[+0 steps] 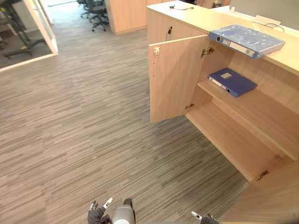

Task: Walk over to the cabinet, pick up the folder, carry it to the office cabinet, place the folder inside the office cabinet, then close the office cabinet door

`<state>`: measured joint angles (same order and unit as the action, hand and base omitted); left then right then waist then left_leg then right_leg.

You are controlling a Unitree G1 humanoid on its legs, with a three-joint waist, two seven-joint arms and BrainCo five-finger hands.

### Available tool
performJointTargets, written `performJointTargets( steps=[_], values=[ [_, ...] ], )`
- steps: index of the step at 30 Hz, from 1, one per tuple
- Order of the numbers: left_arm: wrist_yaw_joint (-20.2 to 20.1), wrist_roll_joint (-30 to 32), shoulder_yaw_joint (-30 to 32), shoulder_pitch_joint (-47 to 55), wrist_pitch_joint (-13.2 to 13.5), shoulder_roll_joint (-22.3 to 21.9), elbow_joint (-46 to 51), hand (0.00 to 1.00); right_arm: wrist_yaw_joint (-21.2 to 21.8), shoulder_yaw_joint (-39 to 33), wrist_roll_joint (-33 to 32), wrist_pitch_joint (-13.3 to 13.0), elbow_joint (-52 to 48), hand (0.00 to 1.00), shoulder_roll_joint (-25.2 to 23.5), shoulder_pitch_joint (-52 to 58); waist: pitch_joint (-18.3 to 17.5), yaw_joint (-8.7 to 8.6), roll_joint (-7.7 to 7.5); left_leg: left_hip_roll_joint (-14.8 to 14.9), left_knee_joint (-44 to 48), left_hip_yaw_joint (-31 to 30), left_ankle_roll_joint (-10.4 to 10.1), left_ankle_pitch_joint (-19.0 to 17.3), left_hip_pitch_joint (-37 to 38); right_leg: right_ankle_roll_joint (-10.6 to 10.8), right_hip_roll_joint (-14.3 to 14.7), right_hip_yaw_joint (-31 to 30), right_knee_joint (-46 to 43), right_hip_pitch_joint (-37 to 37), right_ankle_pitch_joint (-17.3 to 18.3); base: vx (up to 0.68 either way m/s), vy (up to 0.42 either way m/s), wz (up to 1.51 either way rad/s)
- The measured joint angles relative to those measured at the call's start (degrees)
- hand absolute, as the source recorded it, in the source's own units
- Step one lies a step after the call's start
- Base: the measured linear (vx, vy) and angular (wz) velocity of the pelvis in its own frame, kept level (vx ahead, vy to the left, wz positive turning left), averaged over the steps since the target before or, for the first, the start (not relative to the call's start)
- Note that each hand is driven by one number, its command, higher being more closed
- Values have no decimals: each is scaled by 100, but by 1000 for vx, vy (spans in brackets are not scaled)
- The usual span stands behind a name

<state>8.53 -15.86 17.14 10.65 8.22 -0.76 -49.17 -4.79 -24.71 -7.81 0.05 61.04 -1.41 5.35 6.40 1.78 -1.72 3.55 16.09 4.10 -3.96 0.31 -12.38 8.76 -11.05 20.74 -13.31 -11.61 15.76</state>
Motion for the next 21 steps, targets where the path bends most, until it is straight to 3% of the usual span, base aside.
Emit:
performJointTargets(
  steps=[4,5,7,9,10,12,14,15,17,18,21],
  values=[
    [18,-17,-58,-74,0,63,-189,0,34,-82,6,1,94,0,-10,-77,-49,92,-26,-452,-666,499,311,7,582,14,-546,-590,-285,213,-475,327,348,-47],
    [21,-14,-73,-59,-3,98,-232,0,62,-116,19,3,98,0,20,-72,-98,83,12,-577,-828,564,400,-18,773,-21,-721,-744,-728,396,-554,224,287,-43],
    [19,0,-166,-31,-3,123,-265,0,97,-120,38,-8,76,0,75,-66,-121,72,35,-727,-1080,674,491,-37,1087,-231,-1051,-831,-1731,844,-691,195,279,-36],
    [4,97,-211,-1,-14,179,-316,0,101,-113,100,-35,-76,0,104,-73,-131,11,61,-798,-1302,891,614,-100,1398,-809,-1471,-337,-2740,1231,-902,121,233,-34],
    [-1,201,-237,33,-31,245,-319,0,102,-92,115,-67,-79,0,133,-117,-136,-39,50,-789,-1408,953,623,-97,1524,-846,-1631,66,-3020,1279,-888,75,160,-29],
    [-4,315,-322,95,-45,317,-337,0,130,27,126,-72,-70,0,145,-162,-119,-115,86,-661,-1470,1041,623,-96,1625,-661,-1532,422,-2986,1302,-720,38,52,-43],
    [-6,362,-343,84,-45,326,-440,0,139,297,237,-101,-63,0,148,-303,-54,-111,150,-473,-1626,1201,594,-111,1759,-400,-1072,463,-2748,1502,-283,-21,-71,-71],
    [-9,377,-369,37,-49,335,-500,0,135,423,232,-102,-64,0,173,-349,-19,-142,171,-385,-1672,1263,581,-127,1792,-388,-853,522,-2540,1607,-164,-46,-160,-60],
    [-16,384,-381,-103,-47,368,-554,0,135,559,228,-115,-77,0,171,-343,135,-154,123,-320,-1703,1362,466,-201,1926,-461,-681,931,-2019,1669,-45,-49,-198,-45],
    [-28,390,-380,-126,-50,380,-571,0,138,600,228,-115,-83,0,163,-291,129,-145,11,-334,-1683,1459,354,-228,1940,-611,-623,1083,-1675,1570,170,-26,-189,-30],
    [-81,629,-435,-210,-97,225,-580,0,136,572,225,-128,-315,0,194,-98,141,-260,163,-82,-1617,1437,146,-222,1942,-770,-229,1201,-1317,1413,247,61,-234,-9]
  ],
)
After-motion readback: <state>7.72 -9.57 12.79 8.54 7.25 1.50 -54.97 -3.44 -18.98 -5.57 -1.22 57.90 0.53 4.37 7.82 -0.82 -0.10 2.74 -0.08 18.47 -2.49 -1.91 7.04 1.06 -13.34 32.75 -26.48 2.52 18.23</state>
